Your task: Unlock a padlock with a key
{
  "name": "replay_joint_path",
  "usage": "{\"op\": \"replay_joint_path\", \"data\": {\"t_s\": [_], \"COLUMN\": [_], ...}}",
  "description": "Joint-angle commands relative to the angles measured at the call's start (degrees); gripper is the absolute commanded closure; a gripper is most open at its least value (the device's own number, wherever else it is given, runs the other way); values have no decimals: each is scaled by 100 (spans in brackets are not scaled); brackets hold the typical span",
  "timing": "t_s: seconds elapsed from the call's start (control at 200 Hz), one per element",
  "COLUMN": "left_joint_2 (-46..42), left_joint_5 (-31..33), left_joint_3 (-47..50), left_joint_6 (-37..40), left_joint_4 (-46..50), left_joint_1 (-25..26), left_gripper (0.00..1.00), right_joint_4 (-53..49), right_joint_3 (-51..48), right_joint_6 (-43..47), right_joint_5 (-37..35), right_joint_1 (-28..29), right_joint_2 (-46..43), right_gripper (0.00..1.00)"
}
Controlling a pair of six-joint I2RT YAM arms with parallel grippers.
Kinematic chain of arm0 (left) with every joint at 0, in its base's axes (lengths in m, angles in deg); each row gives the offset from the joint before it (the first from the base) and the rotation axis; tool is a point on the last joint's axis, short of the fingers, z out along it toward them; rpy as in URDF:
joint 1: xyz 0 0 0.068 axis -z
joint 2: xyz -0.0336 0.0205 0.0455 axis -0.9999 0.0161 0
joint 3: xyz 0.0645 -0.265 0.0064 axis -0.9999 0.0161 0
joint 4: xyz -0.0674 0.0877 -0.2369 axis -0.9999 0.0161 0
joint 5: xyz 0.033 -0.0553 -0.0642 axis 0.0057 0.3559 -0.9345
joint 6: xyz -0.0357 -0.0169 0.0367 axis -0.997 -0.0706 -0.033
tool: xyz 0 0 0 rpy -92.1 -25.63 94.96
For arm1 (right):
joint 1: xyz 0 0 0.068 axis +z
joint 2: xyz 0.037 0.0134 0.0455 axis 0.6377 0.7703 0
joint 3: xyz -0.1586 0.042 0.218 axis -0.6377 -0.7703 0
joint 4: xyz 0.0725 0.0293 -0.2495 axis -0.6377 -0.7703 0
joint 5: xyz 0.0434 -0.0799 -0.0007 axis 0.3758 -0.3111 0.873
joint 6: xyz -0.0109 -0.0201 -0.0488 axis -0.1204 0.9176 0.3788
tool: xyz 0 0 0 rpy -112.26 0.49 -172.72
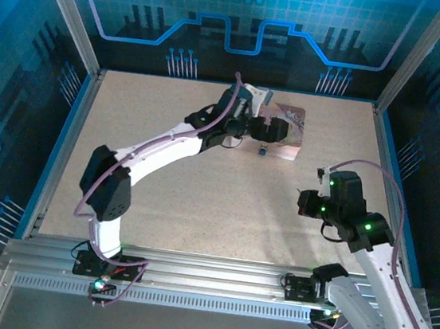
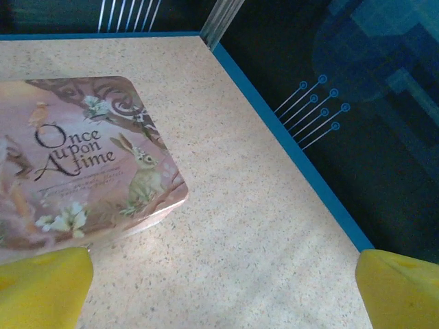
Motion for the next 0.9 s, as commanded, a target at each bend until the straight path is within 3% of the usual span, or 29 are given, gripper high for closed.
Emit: {"op": "replay_joint_path", "data": {"t_s": [0.0, 0.46, 0.77, 0.895], "left_joint_2": [595, 3059, 3693, 3882], "left_joint_5": [-152, 186, 107, 354], "left_joint_3": [-736, -3839, -4285, -4436], "left_joint_6": [362, 1248, 1478, 1700], "left_joint_4": [550, 1880, 1941, 2125], "left_joint_1": [115, 277, 333, 410], "left_gripper": [1, 1, 1, 1], "right_joint_4": [-590, -609, -539, -513], "right_joint_3": [229, 197, 179, 169], "right_joint_6": [-161, -185, -182, -198], "right_joint_5": [-568, -679, -661, -619], "right_joint_1": [-75, -115, -140, -140], "right_joint_2": [-165, -56, 29, 58], "right_gripper": [100, 100, 100, 100]}}
